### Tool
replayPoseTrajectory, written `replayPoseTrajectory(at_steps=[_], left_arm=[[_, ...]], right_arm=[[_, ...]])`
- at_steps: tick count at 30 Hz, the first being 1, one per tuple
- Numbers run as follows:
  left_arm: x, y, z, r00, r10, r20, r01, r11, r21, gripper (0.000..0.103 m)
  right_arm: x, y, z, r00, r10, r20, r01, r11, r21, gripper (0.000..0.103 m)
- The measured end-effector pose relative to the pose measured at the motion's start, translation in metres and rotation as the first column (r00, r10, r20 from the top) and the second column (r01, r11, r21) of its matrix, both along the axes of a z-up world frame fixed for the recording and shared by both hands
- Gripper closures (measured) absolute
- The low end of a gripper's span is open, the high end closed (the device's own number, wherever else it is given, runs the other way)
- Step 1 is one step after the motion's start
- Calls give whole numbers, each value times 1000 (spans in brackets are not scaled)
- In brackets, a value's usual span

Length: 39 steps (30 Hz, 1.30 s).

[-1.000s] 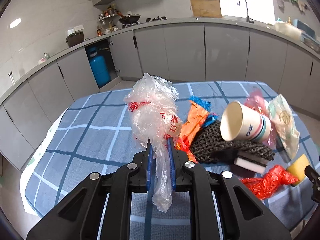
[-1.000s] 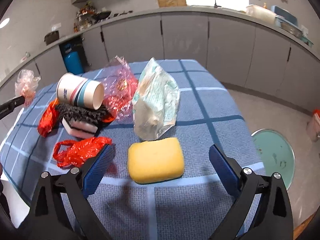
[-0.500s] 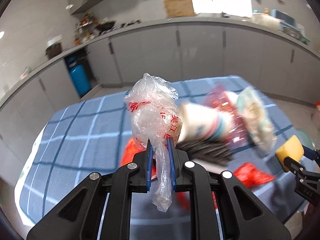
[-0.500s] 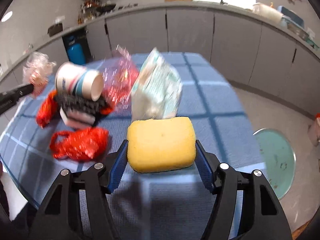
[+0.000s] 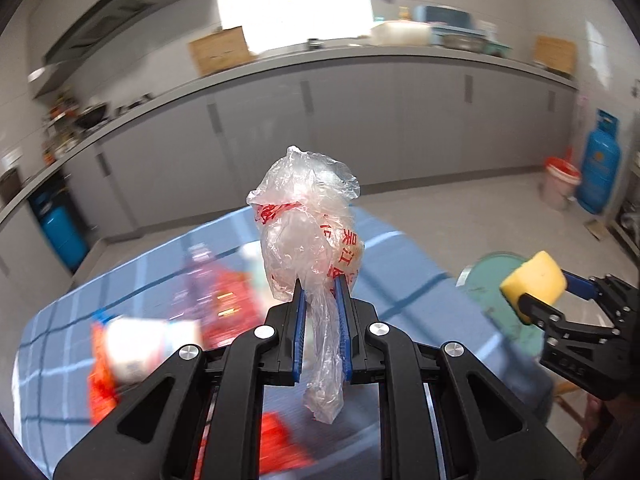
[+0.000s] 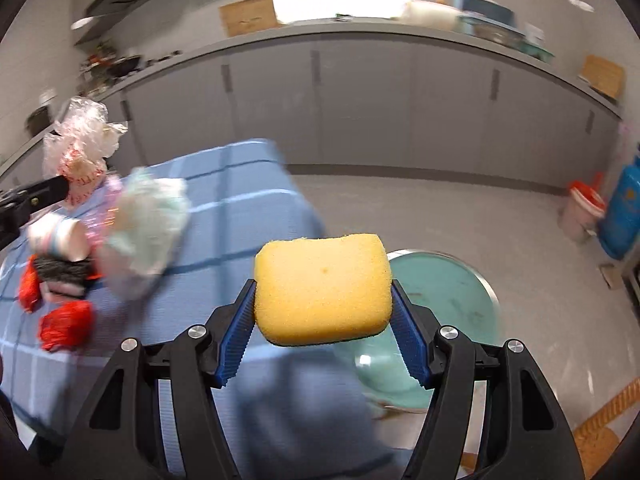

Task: Collect trash
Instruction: 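Carry bag and sponge over the green basin and open both grippers, then grasp the orange wrapper with left gripper while right gripper grasps white-green bag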

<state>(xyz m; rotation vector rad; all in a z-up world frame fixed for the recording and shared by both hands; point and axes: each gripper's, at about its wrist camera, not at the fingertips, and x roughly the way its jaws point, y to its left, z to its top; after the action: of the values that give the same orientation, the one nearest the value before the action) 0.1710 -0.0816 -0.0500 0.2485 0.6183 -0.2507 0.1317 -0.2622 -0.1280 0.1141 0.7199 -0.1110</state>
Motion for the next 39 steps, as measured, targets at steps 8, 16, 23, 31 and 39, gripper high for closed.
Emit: replayPoseTrajectory(at_steps=[8, 16, 23, 31, 39], left_arm=[[15, -94, -35, 980, -188, -58, 188, 982, -13, 88], [24, -148, -70, 949, -284, -135, 284, 959, -23, 87], [35, -178, -96, 930, -321, -182, 325, 946, -5, 78], [38, -185, -100, 926, -333, -177, 337, 941, -6, 34], [41, -160, -83, 960, -250, -125, 256, 966, 35, 27]], right_arm=[[5, -79, -36, 987, -153, -45, 152, 988, -24, 38], [19, -116, -62, 976, -203, -79, 201, 979, -25, 38], [31, -128, -84, 977, -197, -87, 196, 980, -18, 36], [32, -141, -95, 969, -234, -85, 234, 972, -8, 21], [18, -145, -83, 959, -277, -67, 278, 961, 7, 18]])
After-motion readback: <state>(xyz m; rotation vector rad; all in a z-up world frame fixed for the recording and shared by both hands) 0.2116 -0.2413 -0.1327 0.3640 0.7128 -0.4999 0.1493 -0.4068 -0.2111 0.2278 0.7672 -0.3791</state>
